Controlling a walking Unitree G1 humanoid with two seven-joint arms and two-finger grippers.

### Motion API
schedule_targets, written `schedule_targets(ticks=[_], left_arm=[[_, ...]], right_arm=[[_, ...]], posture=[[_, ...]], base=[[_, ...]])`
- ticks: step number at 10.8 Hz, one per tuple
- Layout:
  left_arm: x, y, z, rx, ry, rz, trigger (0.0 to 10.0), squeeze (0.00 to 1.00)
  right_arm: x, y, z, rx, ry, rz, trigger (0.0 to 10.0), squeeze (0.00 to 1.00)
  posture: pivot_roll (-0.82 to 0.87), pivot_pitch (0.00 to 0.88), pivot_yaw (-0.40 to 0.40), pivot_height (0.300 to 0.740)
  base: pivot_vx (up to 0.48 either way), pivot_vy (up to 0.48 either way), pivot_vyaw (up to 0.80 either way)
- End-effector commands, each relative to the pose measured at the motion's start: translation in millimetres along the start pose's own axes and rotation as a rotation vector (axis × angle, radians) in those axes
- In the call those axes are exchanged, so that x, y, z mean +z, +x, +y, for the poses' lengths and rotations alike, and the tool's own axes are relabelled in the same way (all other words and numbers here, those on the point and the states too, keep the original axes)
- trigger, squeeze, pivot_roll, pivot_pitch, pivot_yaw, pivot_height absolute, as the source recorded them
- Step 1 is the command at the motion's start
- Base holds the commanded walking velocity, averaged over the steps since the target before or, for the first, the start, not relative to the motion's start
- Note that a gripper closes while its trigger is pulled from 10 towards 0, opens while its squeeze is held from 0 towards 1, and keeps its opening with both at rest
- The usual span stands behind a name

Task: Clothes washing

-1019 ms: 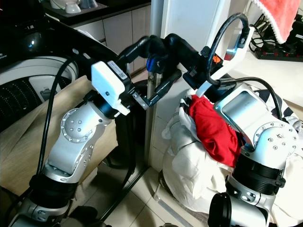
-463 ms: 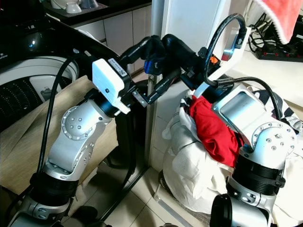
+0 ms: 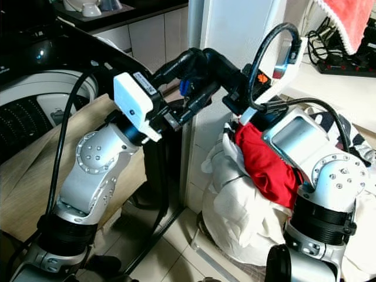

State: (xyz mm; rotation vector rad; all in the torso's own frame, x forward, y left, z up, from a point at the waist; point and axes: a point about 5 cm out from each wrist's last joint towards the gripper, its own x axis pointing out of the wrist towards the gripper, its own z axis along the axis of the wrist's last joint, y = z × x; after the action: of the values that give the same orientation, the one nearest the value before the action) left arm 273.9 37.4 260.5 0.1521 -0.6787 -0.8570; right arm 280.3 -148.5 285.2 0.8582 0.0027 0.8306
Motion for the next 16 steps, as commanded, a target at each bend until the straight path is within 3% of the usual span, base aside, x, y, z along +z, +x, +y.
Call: schedule_targets(ticks=[1,16], left_arm=[[1.7,1.3,1.3,-0.004,-0.008,-0.006,0.0,0.00],[0.9,1.2,5.4,0.015,-0.015,-0.007,0.0,0.00]], right_arm=[[1.4,0.3,6.7,0.030,-0.023,-0.004,0.0,0.00],[0.2,-0.1,5.9,0.024,-0.034,-0.012,0.0,0.00]], posture=[[-0.12,0.000,-0.013,0.740],[-0.11,0.000,-0.002,0.740]], base=[[0.000,0.000,0.00],[0.000,0.000,0.00]])
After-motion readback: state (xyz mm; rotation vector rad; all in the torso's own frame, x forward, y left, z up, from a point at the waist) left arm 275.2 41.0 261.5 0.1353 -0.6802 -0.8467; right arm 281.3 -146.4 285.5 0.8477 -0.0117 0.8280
